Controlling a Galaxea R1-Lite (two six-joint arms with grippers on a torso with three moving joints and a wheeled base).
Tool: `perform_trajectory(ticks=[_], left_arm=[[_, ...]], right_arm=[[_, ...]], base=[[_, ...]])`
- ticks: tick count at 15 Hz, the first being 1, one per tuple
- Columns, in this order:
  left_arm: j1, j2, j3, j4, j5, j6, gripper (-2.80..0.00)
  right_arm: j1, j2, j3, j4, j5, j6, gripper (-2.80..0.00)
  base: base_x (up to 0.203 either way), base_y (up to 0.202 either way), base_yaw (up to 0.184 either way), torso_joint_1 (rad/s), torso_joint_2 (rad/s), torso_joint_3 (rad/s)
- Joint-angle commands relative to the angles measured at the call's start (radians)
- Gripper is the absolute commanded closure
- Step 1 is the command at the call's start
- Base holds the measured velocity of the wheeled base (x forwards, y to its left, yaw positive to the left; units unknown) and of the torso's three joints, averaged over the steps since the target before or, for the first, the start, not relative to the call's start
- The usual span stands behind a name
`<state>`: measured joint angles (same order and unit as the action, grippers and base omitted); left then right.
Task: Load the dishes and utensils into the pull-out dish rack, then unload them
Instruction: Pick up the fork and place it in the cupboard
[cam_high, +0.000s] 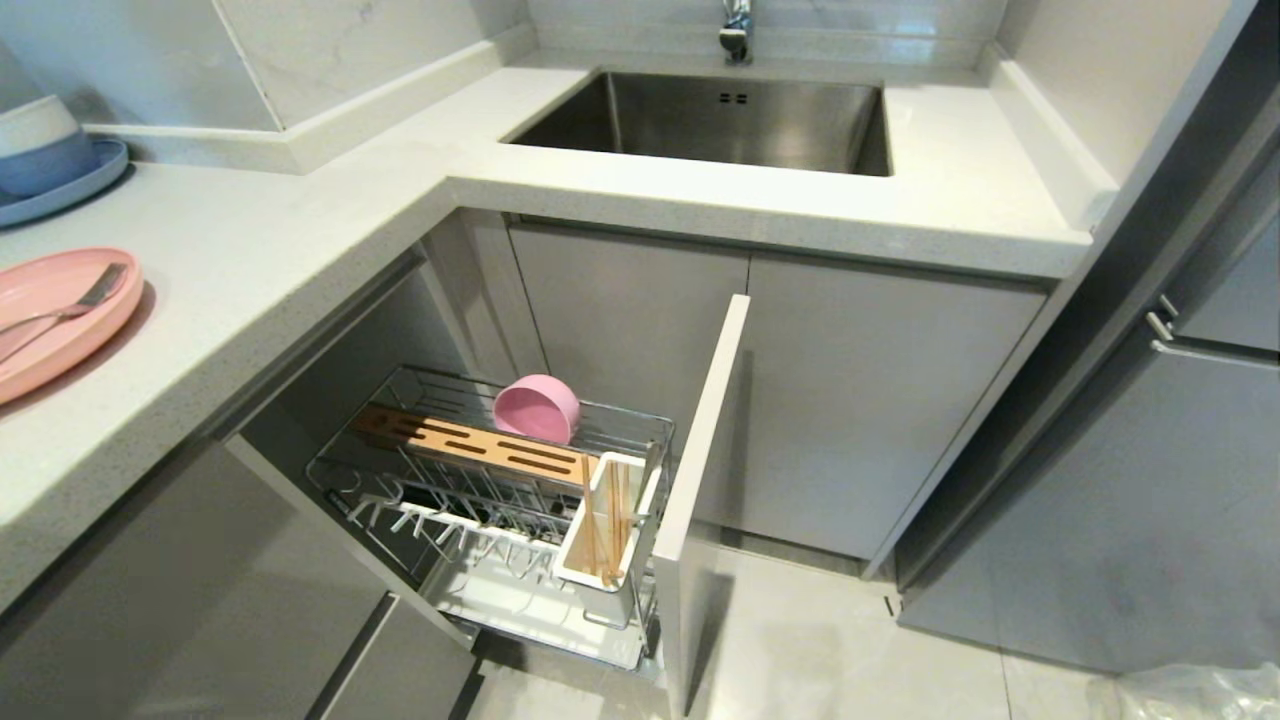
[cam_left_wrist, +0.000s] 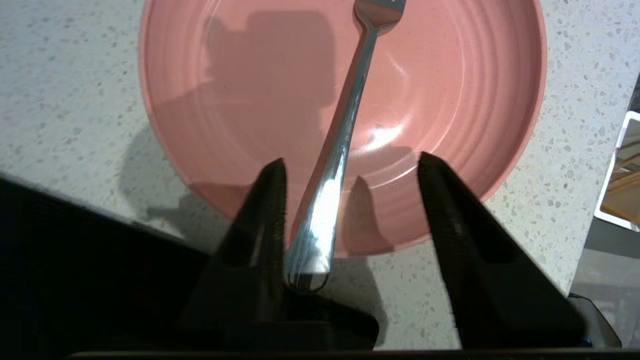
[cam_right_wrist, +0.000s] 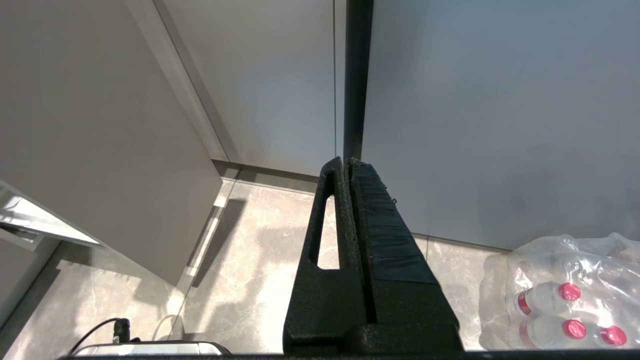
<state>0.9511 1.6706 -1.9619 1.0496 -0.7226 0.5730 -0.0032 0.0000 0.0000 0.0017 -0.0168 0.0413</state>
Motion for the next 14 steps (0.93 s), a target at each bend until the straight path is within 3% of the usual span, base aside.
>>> perform_trajectory(ticks=[1, 14], left_arm=[[-0.011, 0.017, -0.001, 0.006, -0.006, 0.004, -2.8], [-0.077, 0.08, 0.001, -0.049, 0.002, 0.011, -2.8]], right_arm=[[0.0, 0.0, 0.002, 0.0, 0.0, 0.0, 0.0], [0.0, 0.0, 0.002, 0.0, 0.0, 0.0, 0.0]], base=[[0.0, 0.0, 0.0, 0.0, 0.0, 0.0], [0.0, 0.0, 0.0, 0.0, 0.0, 0.0]])
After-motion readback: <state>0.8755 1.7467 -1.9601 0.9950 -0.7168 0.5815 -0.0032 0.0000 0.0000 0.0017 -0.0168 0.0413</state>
